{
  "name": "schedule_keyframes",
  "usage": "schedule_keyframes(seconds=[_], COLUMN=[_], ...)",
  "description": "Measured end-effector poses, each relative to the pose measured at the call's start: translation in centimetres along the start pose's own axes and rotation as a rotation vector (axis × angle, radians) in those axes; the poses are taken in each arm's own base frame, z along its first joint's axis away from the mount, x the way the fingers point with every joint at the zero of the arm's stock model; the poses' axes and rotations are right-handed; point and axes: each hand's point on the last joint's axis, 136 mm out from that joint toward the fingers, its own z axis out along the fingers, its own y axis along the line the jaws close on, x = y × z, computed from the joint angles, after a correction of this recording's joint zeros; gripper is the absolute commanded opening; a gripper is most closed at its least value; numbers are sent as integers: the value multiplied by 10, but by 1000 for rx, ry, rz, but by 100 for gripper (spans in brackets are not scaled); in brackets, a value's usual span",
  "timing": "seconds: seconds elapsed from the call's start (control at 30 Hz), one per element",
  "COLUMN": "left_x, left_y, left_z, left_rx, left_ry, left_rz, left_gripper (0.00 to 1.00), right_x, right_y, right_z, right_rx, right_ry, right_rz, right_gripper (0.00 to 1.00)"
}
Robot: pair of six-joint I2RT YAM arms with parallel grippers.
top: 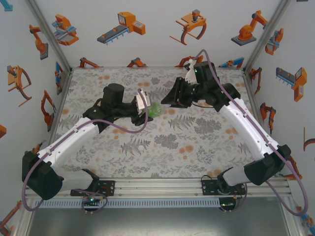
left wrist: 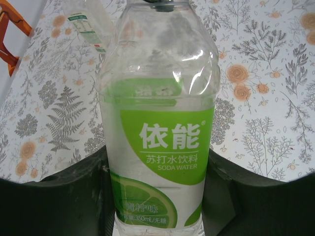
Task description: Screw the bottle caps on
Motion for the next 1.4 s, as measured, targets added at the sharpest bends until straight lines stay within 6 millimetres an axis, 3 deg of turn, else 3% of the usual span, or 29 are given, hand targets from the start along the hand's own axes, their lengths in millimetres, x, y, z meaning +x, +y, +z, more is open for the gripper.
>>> schedule_keyframes(seconds=[0.1, 0.2, 0.43, 0.63, 0.9, 1.07, 1.23, 1.4], left_x=[0, 1, 1, 10, 43, 76, 101, 113], left_y=[0, 1, 4, 12, 42, 63, 63, 55], left_z=[0, 0, -7, -16, -42, -65, -72, -70], left_rx=[-3, -11, -55, -136, -356, -513, -560, -551], left_ry=[2, 5, 13, 44, 108, 164, 235, 277], left_rz=[-2, -7, -25, -104, -360, -604, -770, -837], left_gripper=[71, 75, 77, 76, 76, 77, 76, 76], right_x=[-1, -4, -20, -50, -83, -98, -116, -133], right_y=[-2, -9, -35, -58, -96, -129, -162, -177], right_z=[0, 3, 15, 27, 60, 86, 98, 102], right_rx=[9, 50, 205, 374, 556, 634, 700, 751], right_ry=[-3, -11, -14, -38, -16, 20, 32, 26], right_rz=[-9, -30, -102, -203, -289, -281, -258, -283], right_gripper=[23, 22, 21, 21, 20, 19, 19, 19])
